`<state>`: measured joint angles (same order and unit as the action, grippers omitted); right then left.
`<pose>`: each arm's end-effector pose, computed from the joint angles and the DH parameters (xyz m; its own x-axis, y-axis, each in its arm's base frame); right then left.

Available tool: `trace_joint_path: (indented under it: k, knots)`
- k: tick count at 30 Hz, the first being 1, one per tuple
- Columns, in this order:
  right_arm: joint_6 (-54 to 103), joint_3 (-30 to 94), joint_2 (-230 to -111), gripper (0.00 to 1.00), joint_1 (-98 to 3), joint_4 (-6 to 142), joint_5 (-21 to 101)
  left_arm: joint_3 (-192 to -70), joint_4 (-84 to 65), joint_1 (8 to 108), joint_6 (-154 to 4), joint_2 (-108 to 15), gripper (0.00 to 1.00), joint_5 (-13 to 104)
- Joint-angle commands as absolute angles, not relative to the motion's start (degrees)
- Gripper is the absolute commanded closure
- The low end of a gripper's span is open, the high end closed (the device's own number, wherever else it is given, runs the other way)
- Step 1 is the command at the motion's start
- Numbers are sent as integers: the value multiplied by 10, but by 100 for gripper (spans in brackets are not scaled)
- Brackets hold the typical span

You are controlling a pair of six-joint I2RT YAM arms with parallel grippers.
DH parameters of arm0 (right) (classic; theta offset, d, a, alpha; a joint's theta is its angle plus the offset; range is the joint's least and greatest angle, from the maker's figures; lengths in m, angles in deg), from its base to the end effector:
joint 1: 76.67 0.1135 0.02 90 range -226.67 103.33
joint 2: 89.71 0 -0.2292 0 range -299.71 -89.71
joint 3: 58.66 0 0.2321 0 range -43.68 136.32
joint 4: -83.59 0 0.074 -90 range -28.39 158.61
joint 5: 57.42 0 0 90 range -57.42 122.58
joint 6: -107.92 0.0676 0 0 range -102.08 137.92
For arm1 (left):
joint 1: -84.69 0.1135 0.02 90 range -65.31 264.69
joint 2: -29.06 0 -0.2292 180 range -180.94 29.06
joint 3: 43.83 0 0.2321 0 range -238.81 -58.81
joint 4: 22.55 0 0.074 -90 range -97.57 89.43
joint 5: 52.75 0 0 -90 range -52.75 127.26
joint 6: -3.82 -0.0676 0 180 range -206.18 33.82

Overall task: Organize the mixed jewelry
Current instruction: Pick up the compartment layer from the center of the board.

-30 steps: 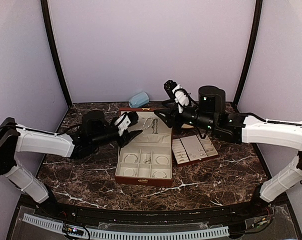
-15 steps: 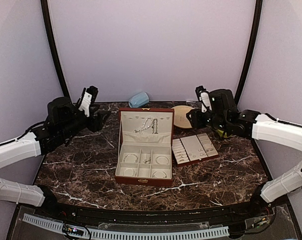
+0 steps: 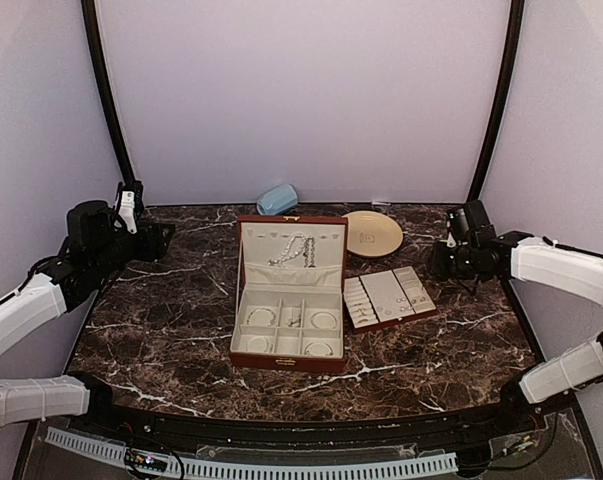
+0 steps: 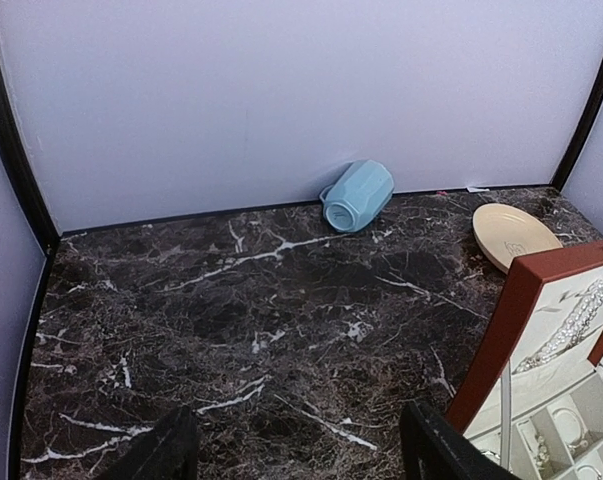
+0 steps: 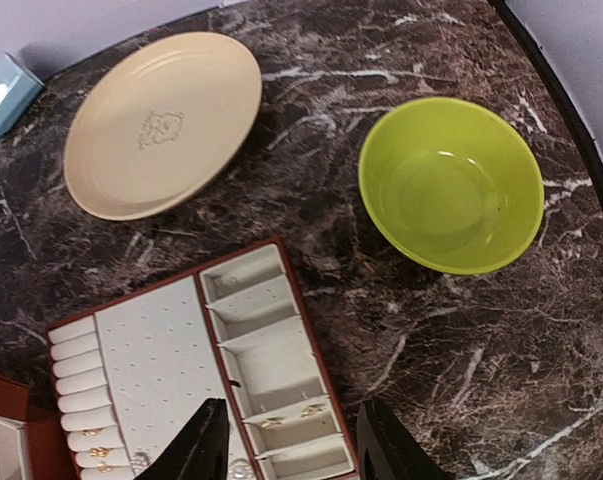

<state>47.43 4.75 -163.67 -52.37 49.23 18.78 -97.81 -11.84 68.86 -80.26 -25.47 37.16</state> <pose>0.2652 0.1021 0.1927 -0.6810 0.2174 -0.6993 0.1031 0.9739 0.2023 0.2482 -0.0703 0.2703 -0.2148 -0.0463 -0.9756 0.2505 0.9629 -0.1008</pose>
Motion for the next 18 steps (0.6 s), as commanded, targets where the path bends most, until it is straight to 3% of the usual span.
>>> trace_joint_path:
  k: [1, 18]
  knots:
    - [479, 32, -1669, 59, -540, 497, 217, -973, -118, 694, -793, -233, 28, 388]
    - [425, 71, -1823, 74, -567, 536, 209, -953, -130, 695, -778, -216, 28, 392]
